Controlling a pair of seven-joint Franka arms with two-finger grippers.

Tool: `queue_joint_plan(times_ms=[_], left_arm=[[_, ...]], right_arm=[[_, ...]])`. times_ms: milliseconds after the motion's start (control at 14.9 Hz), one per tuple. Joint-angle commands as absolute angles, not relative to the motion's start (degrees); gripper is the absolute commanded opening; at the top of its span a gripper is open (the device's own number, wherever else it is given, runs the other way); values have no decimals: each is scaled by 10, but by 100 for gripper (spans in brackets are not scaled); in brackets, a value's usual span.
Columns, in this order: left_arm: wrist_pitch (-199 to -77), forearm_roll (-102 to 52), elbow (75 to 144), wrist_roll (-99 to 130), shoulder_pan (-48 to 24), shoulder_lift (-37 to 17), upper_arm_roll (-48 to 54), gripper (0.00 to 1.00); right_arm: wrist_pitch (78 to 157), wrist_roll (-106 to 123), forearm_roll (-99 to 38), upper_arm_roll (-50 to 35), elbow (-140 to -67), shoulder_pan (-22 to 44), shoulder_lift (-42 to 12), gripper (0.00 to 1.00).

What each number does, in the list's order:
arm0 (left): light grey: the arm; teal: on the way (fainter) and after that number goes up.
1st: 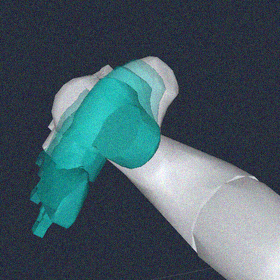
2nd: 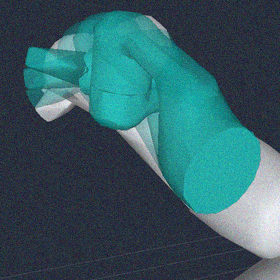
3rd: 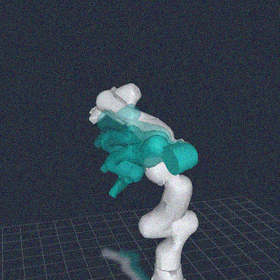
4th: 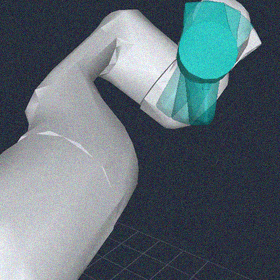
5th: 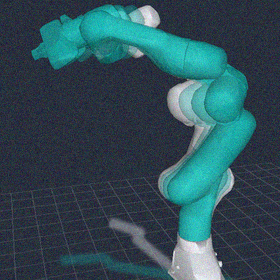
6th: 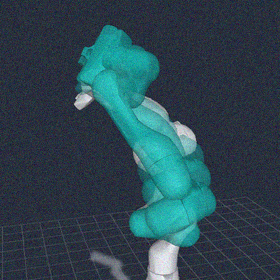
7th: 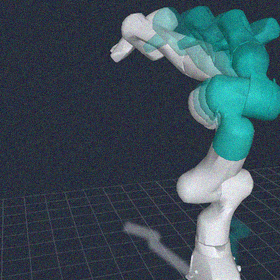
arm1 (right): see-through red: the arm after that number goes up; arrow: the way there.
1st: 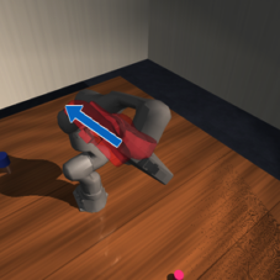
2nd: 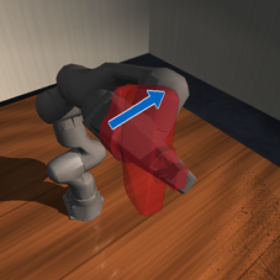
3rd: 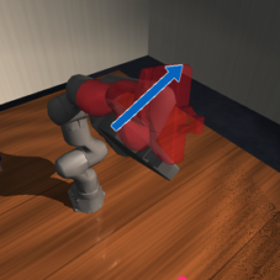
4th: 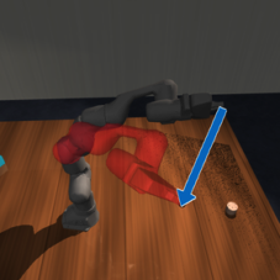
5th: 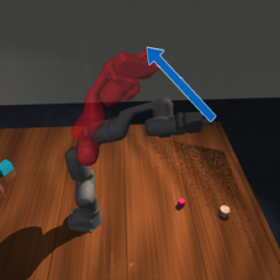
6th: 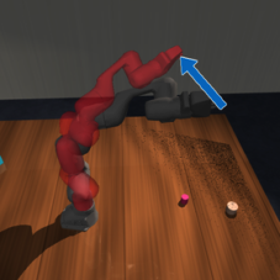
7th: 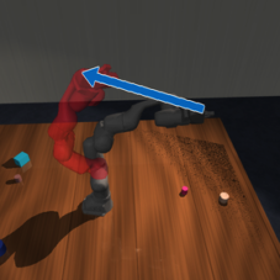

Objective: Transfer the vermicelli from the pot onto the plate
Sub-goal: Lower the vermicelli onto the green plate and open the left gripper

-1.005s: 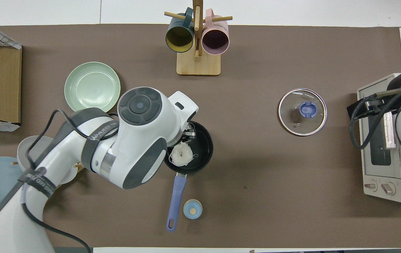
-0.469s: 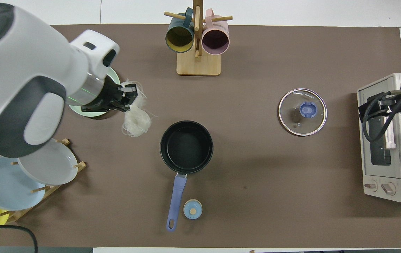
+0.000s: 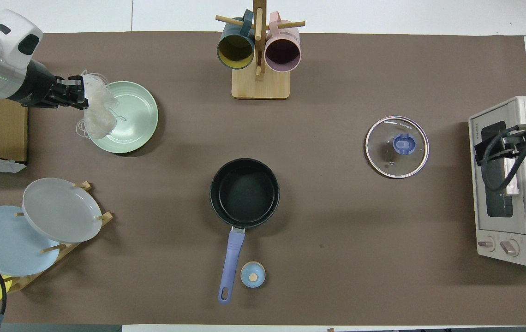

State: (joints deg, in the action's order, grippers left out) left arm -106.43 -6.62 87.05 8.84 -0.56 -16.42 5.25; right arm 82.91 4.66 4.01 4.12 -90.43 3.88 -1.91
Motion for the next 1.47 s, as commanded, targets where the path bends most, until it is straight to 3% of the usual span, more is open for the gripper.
queue_joint_plan(times_ms=[0, 335, 1005, 1072, 1139, 1407], left_arm=[[-1120, -40, 874, 29, 7, -204, 60, 0], [-1200, -38, 942, -16, 6, -221, 59, 0], [-1295, -5, 982, -41, 4, -250, 59, 0], [-1289, -6, 980, -40, 4, -250, 59, 91], [-1280, -6, 977, -40, 4, -245, 59, 100], [-1186, -6, 961, -32, 3, -192, 59, 100]], right_arm=[[848, 61, 26, 35, -918, 26, -9, 100], [853, 58, 25, 33, -918, 18, -8, 100], [854, 56, 3, 21, -913, -3, -4, 100], [854, 56, 5, 20, -913, -1, -4, 100], [855, 56, 5, 19, -913, 0, -4, 100], [855, 59, 4, 19, -913, -1, -2, 100]])
